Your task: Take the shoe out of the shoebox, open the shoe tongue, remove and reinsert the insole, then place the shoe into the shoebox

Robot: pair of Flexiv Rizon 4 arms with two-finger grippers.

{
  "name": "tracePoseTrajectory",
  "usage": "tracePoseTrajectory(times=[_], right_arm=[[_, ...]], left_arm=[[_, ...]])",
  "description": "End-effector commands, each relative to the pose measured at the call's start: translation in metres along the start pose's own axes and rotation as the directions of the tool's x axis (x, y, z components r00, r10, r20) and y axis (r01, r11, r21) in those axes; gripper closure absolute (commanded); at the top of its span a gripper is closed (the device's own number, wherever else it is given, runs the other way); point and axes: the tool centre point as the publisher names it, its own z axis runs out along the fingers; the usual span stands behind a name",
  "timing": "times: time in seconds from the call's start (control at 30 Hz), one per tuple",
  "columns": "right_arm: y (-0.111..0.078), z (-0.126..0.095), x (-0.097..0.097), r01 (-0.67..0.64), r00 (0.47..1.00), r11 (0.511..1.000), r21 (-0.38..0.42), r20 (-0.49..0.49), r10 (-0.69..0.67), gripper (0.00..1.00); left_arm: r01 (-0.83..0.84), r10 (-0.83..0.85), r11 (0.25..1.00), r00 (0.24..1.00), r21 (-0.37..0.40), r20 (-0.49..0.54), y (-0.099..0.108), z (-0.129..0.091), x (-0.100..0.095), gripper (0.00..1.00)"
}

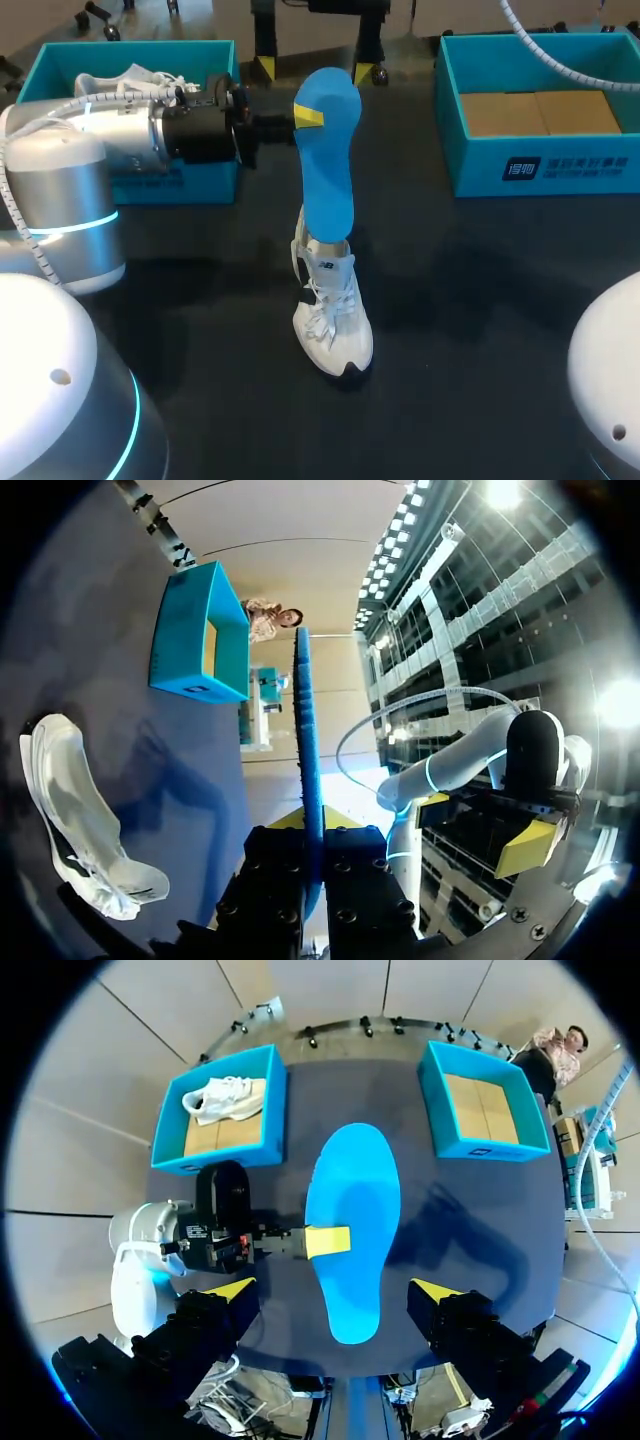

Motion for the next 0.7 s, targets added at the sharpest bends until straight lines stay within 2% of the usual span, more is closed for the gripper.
tracePoseTrajectory(times=[0.03,0.43,0.7], right_arm=[[0.000,0.000,-0.001,-0.001,1.000,1.000,-0.001,-0.002,0.001,0.00],[0.000,0.000,-0.001,-0.001,1.000,1.000,-0.001,-0.002,0.001,0.00],[-0.016,-0.008,-0.023,0.025,0.997,0.999,-0.047,-0.065,-0.028,0.00]], left_arm=[[0.000,0.000,1.000,1.000,-0.001,-0.001,-0.001,0.001,-0.001,1.00],[0.000,0.000,1.000,1.000,-0.001,-0.001,-0.001,0.001,-0.001,1.00],[0.000,0.000,1.000,1.000,-0.001,-0.001,-0.001,0.001,-0.001,1.00]])
